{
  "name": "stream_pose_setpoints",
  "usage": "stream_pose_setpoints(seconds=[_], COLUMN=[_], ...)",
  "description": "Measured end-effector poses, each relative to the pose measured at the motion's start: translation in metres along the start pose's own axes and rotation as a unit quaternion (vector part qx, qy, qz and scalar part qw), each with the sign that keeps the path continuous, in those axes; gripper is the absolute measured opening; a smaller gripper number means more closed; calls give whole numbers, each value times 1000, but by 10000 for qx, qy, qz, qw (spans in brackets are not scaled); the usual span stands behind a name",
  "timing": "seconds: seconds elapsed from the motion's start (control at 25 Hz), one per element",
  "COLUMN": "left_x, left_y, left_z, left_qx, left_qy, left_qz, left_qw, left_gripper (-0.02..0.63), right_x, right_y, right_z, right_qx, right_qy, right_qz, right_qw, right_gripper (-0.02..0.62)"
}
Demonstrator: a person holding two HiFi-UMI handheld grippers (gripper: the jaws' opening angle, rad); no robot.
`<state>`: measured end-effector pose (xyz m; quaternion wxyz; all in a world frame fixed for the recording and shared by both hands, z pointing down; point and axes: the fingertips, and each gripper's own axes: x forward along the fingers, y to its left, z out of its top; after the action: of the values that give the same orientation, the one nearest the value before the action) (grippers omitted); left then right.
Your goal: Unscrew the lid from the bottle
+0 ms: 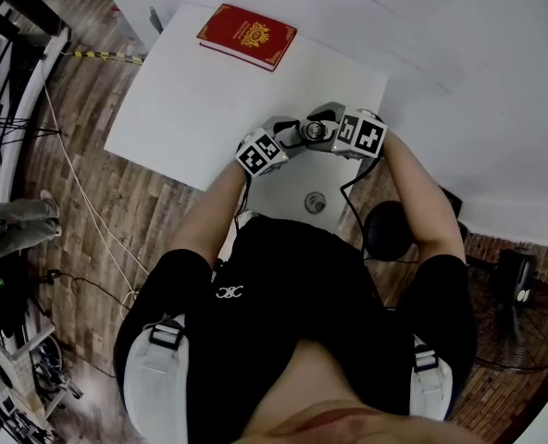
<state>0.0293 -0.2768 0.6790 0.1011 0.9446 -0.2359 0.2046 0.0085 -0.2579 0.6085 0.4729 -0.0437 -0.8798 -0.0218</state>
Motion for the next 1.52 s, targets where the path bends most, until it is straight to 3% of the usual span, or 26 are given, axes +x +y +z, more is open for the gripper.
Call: stream_pose_setpoints(seconds=[0.2,0.36,0.48,0.64,0.72,0.84,0.96,1.08,1.2,1.28,1.52], left_x=[2,-6,-20,-50,-68,-99,-130,-153,-170,-177,-184], left_y=[3,1,5,5,6,17,23,21,17,15,10], left_z=[-11,-7,9,49,72,98,118,140,161,172,187], left_qx=[-250,-481,-577,-512,-471,-577,-617,-582,-575,-535,-423], left_qy=[31,-72,-383,-848,-1027,-1175,-1242,-1321,-1483,-1570,-1670], left_qz=[314,779,1142,1600,1915,2628,3242,3520,3680,3762,3845], left_qw=[9992,9958,9910,9821,9750,9559,9358,9248,9161,9116,9069], left_gripper=[334,334,334,322,257,122,58,55,54,54,54], right_x=[-36,-78,-106,-142,-160,-186,-208,-227,-243,-248,-247], right_y=[-8,-16,-21,-30,-32,-34,-30,-24,-23,-23,-22], right_z=[20,32,30,15,8,-6,-17,-23,-26,-26,-18], right_qx=[676,1253,1741,2428,2708,3043,3330,3441,3453,3453,3349], right_qy=[-866,-1629,-2080,-2775,-3093,-3378,-3673,-3851,-3960,-4051,-4136], right_qz=[-647,-1372,-1880,-2655,-2993,-3599,-4087,-4394,-4578,-4579,-4493], right_qw=[9918,9690,9440,8908,8610,8147,7663,7350,7172,7120,7176], right_gripper=[259,259,259,259,259,259,259,259,259,259,259])
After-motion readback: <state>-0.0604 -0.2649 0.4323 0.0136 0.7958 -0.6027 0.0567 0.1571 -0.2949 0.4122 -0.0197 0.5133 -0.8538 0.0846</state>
